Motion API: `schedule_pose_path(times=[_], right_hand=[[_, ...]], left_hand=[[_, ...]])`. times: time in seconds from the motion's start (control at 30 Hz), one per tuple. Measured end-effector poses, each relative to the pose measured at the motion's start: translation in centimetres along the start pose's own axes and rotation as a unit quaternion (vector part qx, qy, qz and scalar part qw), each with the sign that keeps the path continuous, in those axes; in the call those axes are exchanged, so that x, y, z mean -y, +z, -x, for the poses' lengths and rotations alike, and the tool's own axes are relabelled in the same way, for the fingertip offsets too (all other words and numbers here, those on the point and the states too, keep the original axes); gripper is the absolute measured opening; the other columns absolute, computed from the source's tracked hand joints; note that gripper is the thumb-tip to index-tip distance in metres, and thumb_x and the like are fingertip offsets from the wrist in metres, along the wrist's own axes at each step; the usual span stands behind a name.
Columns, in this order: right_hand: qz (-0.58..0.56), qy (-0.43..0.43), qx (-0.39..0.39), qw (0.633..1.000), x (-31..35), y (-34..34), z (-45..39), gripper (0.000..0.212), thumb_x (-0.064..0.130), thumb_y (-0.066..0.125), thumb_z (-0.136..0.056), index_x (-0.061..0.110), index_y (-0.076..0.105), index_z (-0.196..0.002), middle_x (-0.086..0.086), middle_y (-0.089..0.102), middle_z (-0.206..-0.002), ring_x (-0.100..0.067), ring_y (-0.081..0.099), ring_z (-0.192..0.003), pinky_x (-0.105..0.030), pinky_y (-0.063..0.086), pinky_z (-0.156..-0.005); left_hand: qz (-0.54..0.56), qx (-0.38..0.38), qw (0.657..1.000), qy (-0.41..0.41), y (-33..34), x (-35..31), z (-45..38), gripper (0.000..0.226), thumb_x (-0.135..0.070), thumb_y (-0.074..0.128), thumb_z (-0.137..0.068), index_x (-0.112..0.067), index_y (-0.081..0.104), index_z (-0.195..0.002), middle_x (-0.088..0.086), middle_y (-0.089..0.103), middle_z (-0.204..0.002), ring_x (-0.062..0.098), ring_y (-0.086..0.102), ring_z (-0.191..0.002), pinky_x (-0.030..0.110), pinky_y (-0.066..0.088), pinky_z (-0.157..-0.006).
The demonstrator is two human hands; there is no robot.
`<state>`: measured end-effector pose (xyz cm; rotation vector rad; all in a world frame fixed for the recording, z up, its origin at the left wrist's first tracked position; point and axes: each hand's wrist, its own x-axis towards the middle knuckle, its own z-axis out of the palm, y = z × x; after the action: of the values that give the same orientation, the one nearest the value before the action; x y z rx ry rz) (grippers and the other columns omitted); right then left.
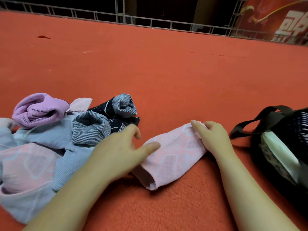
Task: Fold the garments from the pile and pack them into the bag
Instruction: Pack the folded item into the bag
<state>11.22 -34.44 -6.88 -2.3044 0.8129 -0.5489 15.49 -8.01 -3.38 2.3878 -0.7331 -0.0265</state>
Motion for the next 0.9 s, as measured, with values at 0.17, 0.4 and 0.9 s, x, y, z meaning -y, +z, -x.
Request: schedule_pose_path(times=[0.17,0.4,0.9], right_hand=[[-0.24,-0.048,0.014,0.969,-0.1,-0.3,0.4,0.024,0.024,0.063,-0.089,0.006,0.062,-0.071,0.001,0.059,-0.069,-0.012,0.05,-0.066,-0.029,0.04,-0.062],[-0.399,-0.042,-0.057,0.914,0.2,-0.7,0.8,0.02,0.02,0.057,-0.093,0.021,0.061,-0.073,0.003,0.061,-0.074,-0.012,0.054,-0.072,-0.03,0.044,-0.068],[-0.439,-0.105,-0.123,0.884,2.3,-3.3,2.4,0.031,0.052,0.057,-0.088,0.029,0.054,-0.068,0.014,0.05,-0.063,-0.002,0.044,-0.058,-0.021,0.038,-0.053]], left_hand=[[-0.039,0.122,0.988,-0.083,0.1,-0.3,0.7,0.102,-0.087,0.045,-0.04,-0.04,0.036,-0.13,-0.008,0.065,-0.106,0.01,0.062,-0.093,0.033,0.048,-0.08],[0.176,0.061,0.981,-0.048,0.6,0.1,0.1,0.084,-0.027,0.078,-0.064,-0.043,0.033,-0.133,-0.004,0.059,-0.069,0.013,0.057,-0.06,0.034,0.047,-0.059],[0.342,-0.233,0.91,0.02,-0.9,0.5,-0.6,0.011,-0.019,0.063,-0.087,-0.025,0.059,-0.078,-0.013,0.054,-0.069,-0.002,0.046,-0.062,0.014,0.038,-0.058]])
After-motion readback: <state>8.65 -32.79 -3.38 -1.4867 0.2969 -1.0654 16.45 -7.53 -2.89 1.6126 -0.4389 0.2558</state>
